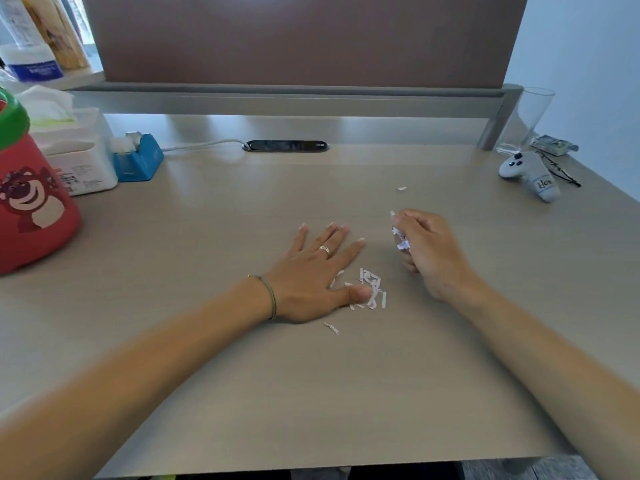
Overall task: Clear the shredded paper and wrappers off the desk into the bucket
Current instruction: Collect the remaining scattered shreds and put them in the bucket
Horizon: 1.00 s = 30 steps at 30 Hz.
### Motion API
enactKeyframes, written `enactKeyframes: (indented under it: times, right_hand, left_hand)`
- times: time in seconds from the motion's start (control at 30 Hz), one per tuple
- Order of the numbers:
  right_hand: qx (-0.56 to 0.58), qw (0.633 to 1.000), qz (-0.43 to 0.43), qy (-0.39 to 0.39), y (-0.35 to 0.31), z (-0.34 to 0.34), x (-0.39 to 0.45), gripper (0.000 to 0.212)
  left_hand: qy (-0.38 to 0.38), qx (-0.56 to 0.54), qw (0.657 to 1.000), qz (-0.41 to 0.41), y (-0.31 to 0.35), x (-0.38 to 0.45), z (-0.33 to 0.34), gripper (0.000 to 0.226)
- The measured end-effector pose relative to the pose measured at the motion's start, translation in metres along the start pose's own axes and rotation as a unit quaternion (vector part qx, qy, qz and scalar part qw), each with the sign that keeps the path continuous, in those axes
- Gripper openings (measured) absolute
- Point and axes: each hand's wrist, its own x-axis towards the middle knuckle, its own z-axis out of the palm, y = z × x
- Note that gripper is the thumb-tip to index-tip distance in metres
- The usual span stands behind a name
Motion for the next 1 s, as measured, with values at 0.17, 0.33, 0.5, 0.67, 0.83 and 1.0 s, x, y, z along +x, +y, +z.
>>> enactKeyframes:
  times: [0.17, 0.33, 0.5, 0.67, 0.83, 1.0]
  right_hand:
    - [0.015, 1.000, 0.008, 0.021, 0.003, -0.001, -0.002, 0.038]
    - [0.003, 1.000, -0.007, 0.008, 0.007, -0.005, 0.000, 0.042]
    - [-0.008, 0.999, -0.028, 0.024, 0.008, -0.011, 0.004, 0.040]
    - [-0.010, 0.999, -0.027, 0.039, 0.011, -0.017, 0.007, 0.038]
    - [0.016, 0.999, -0.017, 0.035, 0.013, -0.020, 0.008, 0.040]
    - [0.074, 0.997, 0.029, 0.016, 0.007, -0.012, 0.005, 0.039]
  left_hand:
    - [0.005, -0.022, 0.995, 0.100, 0.019, -0.007, 0.003, 0.083]
    - [0.107, -0.035, 0.986, 0.127, 0.003, -0.016, -0.011, 0.086]
    - [0.138, 0.084, 0.975, 0.155, 0.008, 0.004, -0.017, 0.086]
    - [0.152, 0.178, 0.964, 0.128, 0.021, 0.026, -0.019, 0.073]
    - [0.158, 0.203, 0.959, 0.117, 0.021, 0.025, -0.014, 0.062]
    - [0.113, 0.201, 0.963, 0.141, 0.030, 0.023, -0.012, 0.046]
